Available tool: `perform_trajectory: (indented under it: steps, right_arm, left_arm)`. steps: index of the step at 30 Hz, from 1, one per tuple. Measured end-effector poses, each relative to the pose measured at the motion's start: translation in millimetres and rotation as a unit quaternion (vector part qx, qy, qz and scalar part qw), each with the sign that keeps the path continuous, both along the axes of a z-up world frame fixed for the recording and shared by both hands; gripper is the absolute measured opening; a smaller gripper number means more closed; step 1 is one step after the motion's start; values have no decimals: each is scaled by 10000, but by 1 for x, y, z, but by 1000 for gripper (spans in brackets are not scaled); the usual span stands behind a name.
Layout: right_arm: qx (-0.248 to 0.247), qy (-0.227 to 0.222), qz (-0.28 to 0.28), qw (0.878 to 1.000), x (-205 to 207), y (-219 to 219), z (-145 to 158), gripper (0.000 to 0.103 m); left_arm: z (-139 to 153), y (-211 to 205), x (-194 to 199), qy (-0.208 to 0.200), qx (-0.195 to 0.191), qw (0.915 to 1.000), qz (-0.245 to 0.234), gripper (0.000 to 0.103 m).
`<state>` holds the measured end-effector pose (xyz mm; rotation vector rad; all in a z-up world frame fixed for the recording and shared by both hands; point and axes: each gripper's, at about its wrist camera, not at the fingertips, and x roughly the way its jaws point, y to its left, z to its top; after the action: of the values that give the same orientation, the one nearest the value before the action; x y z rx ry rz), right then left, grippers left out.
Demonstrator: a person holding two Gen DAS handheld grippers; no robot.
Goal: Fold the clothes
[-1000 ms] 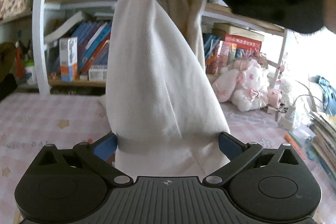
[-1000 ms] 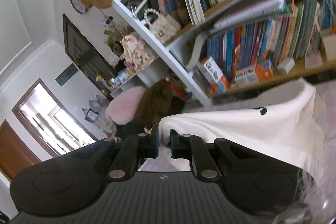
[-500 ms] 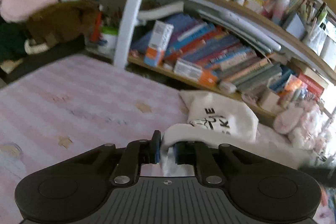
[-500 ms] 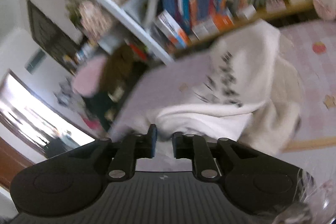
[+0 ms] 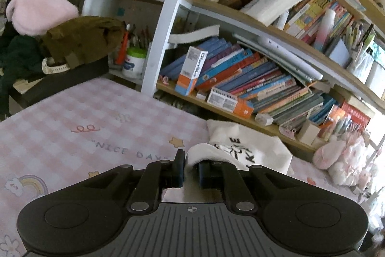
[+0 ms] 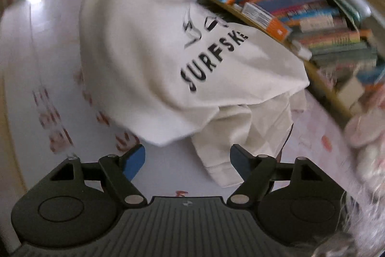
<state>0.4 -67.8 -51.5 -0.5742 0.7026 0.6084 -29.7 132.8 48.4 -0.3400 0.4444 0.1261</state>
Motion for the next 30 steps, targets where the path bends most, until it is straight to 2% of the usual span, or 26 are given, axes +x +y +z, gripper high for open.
perform_trajectory:
  steps: [1,6,8,9,10,11,13,16,18,20,22,23,25,28,30]
  right_arm:
    - [-125,-101,63,9999,-2,2,-5,77]
    - [-136,-396,153,9990,9,10,-11,79]
    - [-170,-462,181,9986,18,16,-16,75]
    - [-141,-369,157,9991,21,18,-15,54]
    - [-100,-240,123,9996,25,20,-14,20]
    - [-58,-111,90,9999,28,21,-13,9]
    - [128,168,93,9997,31,20,-9,6]
    - [919,762,501,9916,14,20,22,4]
    - [1455,1160,782,9794,2,20,43,4]
    - [2076,1572,1122,9589,-11,20,65,4]
    - [2681,1828,1503,9339,-23,18,88,3]
    - [2943,1889,1678,9217,-28,17,99,3]
    - [3307,1828,1932,9055,-37,8,117,3]
    - [3712,1835,1775,8927,-35,-14,127,3]
    - [3909,1864,1477,8892,-32,-33,125,3]
  left_arm:
    - [1,1,-1,-15,-17,10000,13,10]
    - [4,9,-3,-47,-146,9999,63,10]
    - [1,16,-5,-3,-259,9995,176,9]
    - [0,20,-7,31,-306,9992,263,9]
    - [-2,25,-8,66,-352,9987,349,9]
    - [-2,32,-11,66,-374,9982,471,8]
    - [0,49,-16,5,-398,9962,773,8]
    - [23,86,-19,-340,-451,9892,1350,7]
    - [53,105,-18,-777,-299,9820,1697,6]
    - [95,105,-10,-1417,123,9725,1843,6]
    - [135,88,4,-2092,516,9609,1740,6]
    - [149,75,13,-2331,647,9580,1537,6]
    - [173,45,33,-2696,843,9542,990,6]
    - [174,-21,76,-2615,1225,9574,-45,6]
    - [147,-59,110,-1991,1331,9685,-675,6]
